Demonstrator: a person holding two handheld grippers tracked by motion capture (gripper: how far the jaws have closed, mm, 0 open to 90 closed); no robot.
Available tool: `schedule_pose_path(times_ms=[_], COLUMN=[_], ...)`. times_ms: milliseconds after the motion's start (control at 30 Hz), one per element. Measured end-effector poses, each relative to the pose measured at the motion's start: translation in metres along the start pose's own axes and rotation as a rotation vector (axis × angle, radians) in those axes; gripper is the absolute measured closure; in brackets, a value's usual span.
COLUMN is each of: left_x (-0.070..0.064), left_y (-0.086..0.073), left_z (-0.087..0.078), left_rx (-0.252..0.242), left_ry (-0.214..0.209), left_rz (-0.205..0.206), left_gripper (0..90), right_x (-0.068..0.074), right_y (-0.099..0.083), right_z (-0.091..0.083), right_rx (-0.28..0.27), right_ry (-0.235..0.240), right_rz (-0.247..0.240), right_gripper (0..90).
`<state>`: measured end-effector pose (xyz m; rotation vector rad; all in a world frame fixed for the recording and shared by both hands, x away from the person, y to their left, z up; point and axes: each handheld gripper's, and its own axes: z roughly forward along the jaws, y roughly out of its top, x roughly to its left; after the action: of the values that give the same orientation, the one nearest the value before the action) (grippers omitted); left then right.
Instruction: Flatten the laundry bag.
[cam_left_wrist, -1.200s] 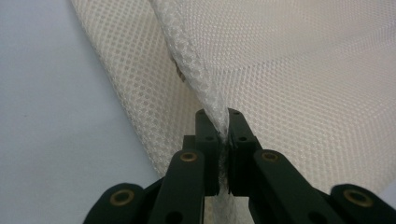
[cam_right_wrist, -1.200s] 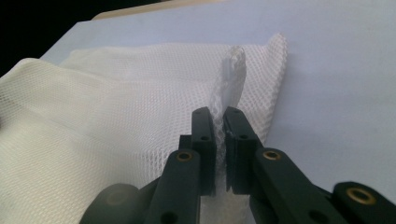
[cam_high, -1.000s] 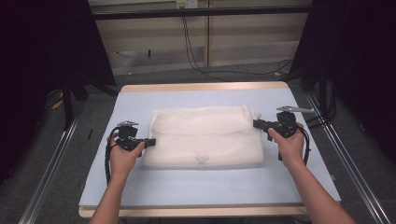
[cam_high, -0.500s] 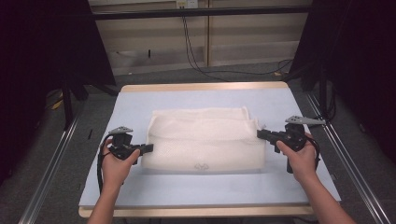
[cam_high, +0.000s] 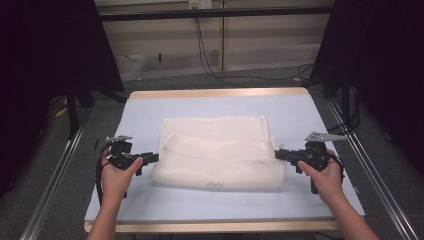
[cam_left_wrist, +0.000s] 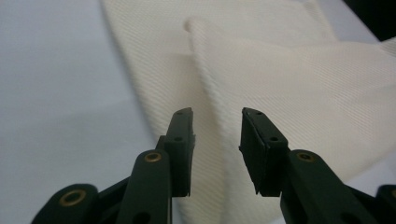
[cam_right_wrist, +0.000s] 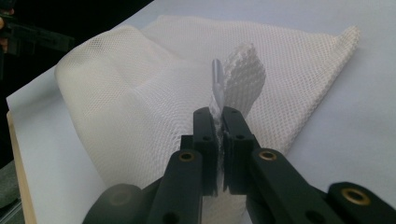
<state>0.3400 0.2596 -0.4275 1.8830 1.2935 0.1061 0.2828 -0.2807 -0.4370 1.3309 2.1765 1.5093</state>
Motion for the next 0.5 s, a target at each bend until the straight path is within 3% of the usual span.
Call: schedule_pose_path(times_ms=[67, 133, 167, 333, 367, 467, 500], left_x=[0.009, 0.013, 0.020, 0.021, 0.020, 0.017, 0.015], left_y=[0.004, 0.005, 0.006, 0.001, -0.003, -0.007, -0.010], left_z=[0.002, 0.003, 0.008, 0.025, 0.031, 0.039, 0.044], left_rx=[-0.011, -0.018, 0.008, 0.065, 0.100, 0.117, 0.134], left_ry=[0.019, 0.036, 0.060, 0.040, 0.041, 0.039, 0.017], left_rz=[-0.038, -0.050, -0.058, -0.066, -0.050, -0.066, -0.067], left_gripper=[64.6, 64.6, 64.5, 55.7, 55.6, 54.4, 55.5], right_x=[0.000, 0.000, 0.000, 0.000, 0.000, 0.000, 0.001], right_y=[0.000, 0.000, 0.000, -0.001, -0.001, -0.001, -0.001], right_z=[0.001, 0.001, 0.001, 0.002, 0.002, 0.003, 0.002], right_rx=[0.003, 0.007, 0.012, 0.015, 0.014, 0.014, 0.012], right_ry=[0.007, 0.002, -0.001, -0.007, -0.008, -0.010, -0.014], right_rz=[0.005, 0.002, -0.001, -0.001, -0.001, -0.004, -0.005], right_gripper=[85.6, 85.6, 85.6, 85.5, 85.6, 85.5, 85.5])
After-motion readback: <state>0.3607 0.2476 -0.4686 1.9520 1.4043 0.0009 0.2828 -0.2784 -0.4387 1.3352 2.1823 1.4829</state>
